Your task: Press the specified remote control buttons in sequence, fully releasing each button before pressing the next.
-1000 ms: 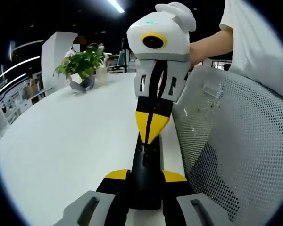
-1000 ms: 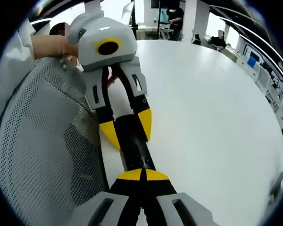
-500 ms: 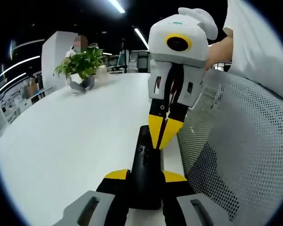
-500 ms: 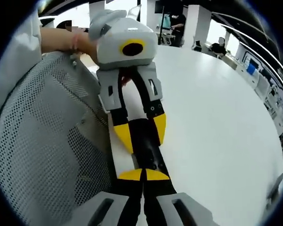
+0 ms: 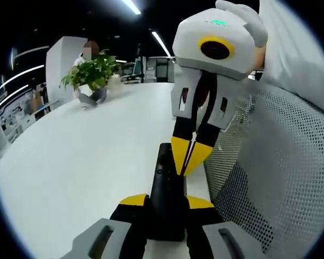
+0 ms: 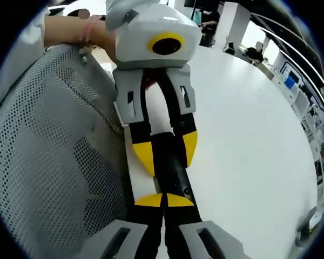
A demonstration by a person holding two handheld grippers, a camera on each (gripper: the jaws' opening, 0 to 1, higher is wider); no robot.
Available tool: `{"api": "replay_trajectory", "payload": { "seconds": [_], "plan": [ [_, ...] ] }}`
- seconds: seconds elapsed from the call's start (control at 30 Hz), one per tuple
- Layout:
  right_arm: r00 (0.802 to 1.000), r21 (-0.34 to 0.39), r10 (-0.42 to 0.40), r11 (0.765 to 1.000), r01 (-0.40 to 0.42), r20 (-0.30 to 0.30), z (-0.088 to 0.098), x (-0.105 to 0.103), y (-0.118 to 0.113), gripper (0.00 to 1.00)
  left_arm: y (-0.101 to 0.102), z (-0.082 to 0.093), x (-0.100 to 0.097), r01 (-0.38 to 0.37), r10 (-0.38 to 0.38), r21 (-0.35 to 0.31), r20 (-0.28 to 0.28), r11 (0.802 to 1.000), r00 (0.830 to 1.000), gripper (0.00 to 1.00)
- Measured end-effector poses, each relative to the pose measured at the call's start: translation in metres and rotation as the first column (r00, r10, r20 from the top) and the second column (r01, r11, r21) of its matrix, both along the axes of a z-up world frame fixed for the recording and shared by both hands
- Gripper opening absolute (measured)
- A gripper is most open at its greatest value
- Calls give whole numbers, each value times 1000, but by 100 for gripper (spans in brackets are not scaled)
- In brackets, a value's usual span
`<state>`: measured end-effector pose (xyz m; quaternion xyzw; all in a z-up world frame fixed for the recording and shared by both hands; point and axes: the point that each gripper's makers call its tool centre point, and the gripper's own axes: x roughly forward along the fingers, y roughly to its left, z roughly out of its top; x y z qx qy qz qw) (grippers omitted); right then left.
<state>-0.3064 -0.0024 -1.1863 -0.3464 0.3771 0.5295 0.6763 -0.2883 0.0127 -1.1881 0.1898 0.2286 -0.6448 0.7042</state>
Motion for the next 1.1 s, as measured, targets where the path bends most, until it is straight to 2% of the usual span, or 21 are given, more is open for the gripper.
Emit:
{"api": "replay_trajectory", "payload": {
  "seconds": [0.1,0.27,0.43,0.5,0.53,0.67,0.73,0.87,1.1],
  "plan": [
    [998,54,-49,997,51,-32,3,1,-1,0,0,0,0,0,0,-1,0,1000,1000,25],
    [998,52,-64,997,64,-2,8,9,-6,0,0,0,0,1,-1,-1,3,1000,1000,25],
    [998,65,-69,996,69,-2,8,17,-2,0,0,1,0,1,-1,-2,3,1000,1000,25],
    [998,45,-55,997,56,-15,3,16,-2,0,0,1,0,0,0,-2,3,1000,1000,25],
    [999,51,-52,997,52,-3,5,17,-2,0,0,1,0,0,0,-2,3,1000,1000,25],
    [999,31,-34,999,35,-16,5,16,-2,0,0,1,0,1,-1,-2,4,1000,1000,25],
    [1000,6,-8,1000,8,8,4,17,-1,0,0,1,-1,2,-2,0,5,1000,1000,25],
    [992,-85,91,993,-83,92,2,17,0,0,0,1,0,4,-4,3,7,1000,1000,25],
    [989,-98,108,990,-99,99,2,20,1,0,0,0,0,4,-4,6,9,1000,1000,25]
  ]
}}
